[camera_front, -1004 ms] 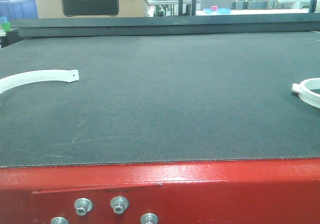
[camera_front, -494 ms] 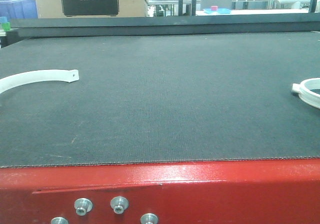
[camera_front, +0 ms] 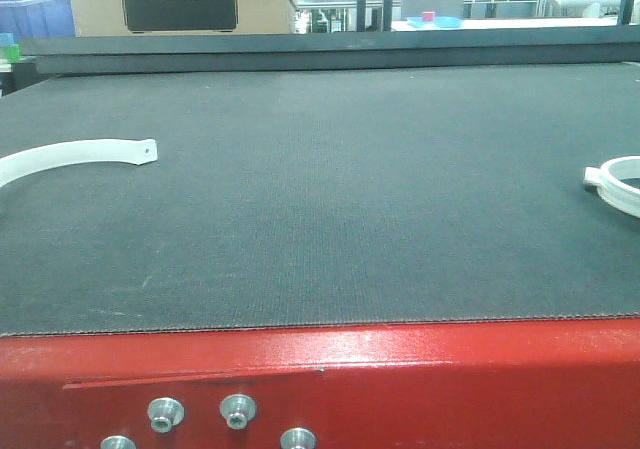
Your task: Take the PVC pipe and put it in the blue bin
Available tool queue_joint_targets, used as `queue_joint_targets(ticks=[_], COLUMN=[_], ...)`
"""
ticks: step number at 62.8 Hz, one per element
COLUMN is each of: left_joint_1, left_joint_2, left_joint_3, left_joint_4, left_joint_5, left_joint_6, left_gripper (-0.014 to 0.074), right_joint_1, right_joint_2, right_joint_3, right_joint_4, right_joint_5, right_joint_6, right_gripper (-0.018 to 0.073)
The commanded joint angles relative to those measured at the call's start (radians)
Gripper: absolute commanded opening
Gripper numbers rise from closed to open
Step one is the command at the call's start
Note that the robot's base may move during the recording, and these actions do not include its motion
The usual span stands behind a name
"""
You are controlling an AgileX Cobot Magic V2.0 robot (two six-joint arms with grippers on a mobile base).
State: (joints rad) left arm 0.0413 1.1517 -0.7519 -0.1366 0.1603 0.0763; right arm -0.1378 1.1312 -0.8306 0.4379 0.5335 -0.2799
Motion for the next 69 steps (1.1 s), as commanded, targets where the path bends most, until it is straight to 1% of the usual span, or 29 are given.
queue_joint_targets(ticks=[1,6,9,15,18,22,28,35,42,52,60,64,69], left_joint_1=[0.001,0.001,0.001,0.001,0.004,0.005,0.005,0.005,0.005,0.005,0.006,0.006,0.006], left_joint_2=[0.027,0.054,0.069,0.098,0.113,0.136,0.167,0.191,0.213,0.232,0.232,0.232,0.232], left_joint_3=[-0.013,-0.022,-0.032,-0.046,-0.053,-0.065,-0.089,-0.104,-0.109,-0.109,-0.109,-0.109,-0.109], left_joint_4=[-0.009,-0.009,-0.009,-0.009,-0.009,-0.009,-0.009,-0.009,-0.009,-0.011,-0.010,-0.010,-0.010], left_joint_5=[-0.006,-0.006,-0.008,-0.022,-0.026,-0.029,-0.027,-0.029,-0.029,-0.029,-0.031,-0.035,-0.040], left_joint_6=[-0.001,-0.001,-0.001,-0.001,-0.001,-0.001,-0.001,-0.001,-0.001,-0.001,-0.001,-0.001,-0.001], left_gripper=[-0.0095,-0.0033,0.0016,0.0104,0.0141,0.0181,0.0217,0.0225,0.0225,0.0225,0.0225,0.0225,0.0225], right_joint_1=[0.000,0.000,0.000,0.000,0.000,0.000,0.000,0.002,0.013,0.034,0.034,0.034,0.034], right_joint_2=[0.034,0.051,0.063,0.081,0.090,0.109,0.140,0.184,0.232,0.303,0.362,0.392,0.420], right_joint_3=[-0.017,-0.017,-0.017,-0.017,-0.017,-0.017,-0.017,-0.017,-0.020,-0.063,-0.122,-0.153,-0.178], right_joint_4=[0.003,0.003,0.003,0.003,0.003,0.003,0.003,0.003,0.003,0.003,-0.005,-0.027,-0.031], right_joint_5=[-0.006,-0.015,-0.028,-0.058,-0.078,-0.104,-0.121,-0.121,-0.118,-0.083,-0.044,-0.011,0.012], right_joint_6=[-0.044,-0.044,-0.044,-0.044,-0.044,-0.044,-0.049,-0.066,-0.109,-0.157,-0.181,-0.183,-0.183], right_gripper=[-0.0062,0.0040,0.0134,0.0265,0.0315,0.0354,0.0362,0.0361,0.0361,0.0361,0.0361,0.0361,0.0361])
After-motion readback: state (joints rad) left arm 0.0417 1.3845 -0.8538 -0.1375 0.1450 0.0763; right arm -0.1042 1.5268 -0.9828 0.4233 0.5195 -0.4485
